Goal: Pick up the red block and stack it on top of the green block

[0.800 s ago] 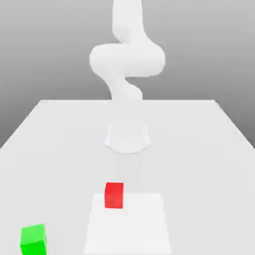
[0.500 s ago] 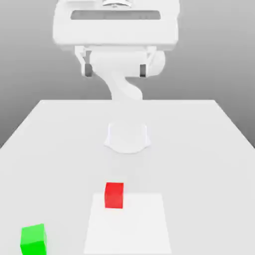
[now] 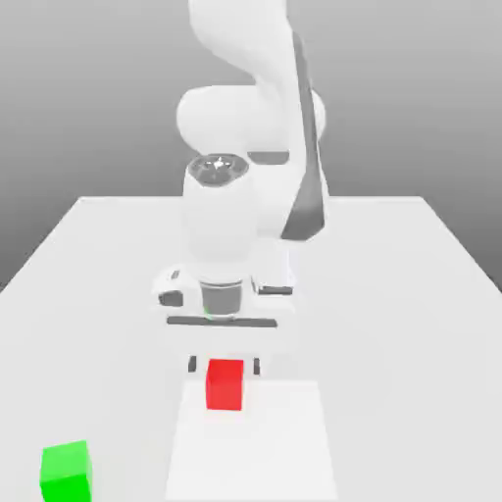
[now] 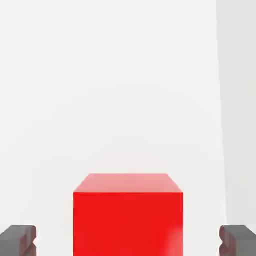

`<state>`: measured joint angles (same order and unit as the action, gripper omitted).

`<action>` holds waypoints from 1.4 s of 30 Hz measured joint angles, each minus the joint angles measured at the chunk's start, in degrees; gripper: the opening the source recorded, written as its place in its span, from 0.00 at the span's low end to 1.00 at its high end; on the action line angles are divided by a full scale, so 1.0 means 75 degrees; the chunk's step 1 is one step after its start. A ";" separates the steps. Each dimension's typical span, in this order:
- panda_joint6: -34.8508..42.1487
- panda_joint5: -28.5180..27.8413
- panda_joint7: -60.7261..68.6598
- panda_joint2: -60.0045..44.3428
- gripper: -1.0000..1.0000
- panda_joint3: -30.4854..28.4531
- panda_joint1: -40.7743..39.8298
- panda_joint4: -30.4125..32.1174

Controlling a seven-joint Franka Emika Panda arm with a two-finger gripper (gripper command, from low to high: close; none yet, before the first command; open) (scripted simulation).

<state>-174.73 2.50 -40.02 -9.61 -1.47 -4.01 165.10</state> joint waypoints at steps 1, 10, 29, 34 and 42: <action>-0.0125 0.0025 0.0018 -0.0146 0.00 0.0042 -0.0036 -0.0019; 0.0263 -0.0127 -0.0095 0.0305 0.00 -0.0016 -0.0015 0.0046; 0.2961 -0.0497 -0.4314 0.0636 0.00 -0.0570 -0.0975 -0.2299; 0.3442 -0.0176 -0.5655 0.0089 0.00 -0.0896 -0.1126 -0.3325; 0.3010 0.0567 -0.6575 -0.1353 0.00 -0.1036 -0.1444 -0.4320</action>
<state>-152.15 6.75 -89.33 -19.76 -9.24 -14.83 132.70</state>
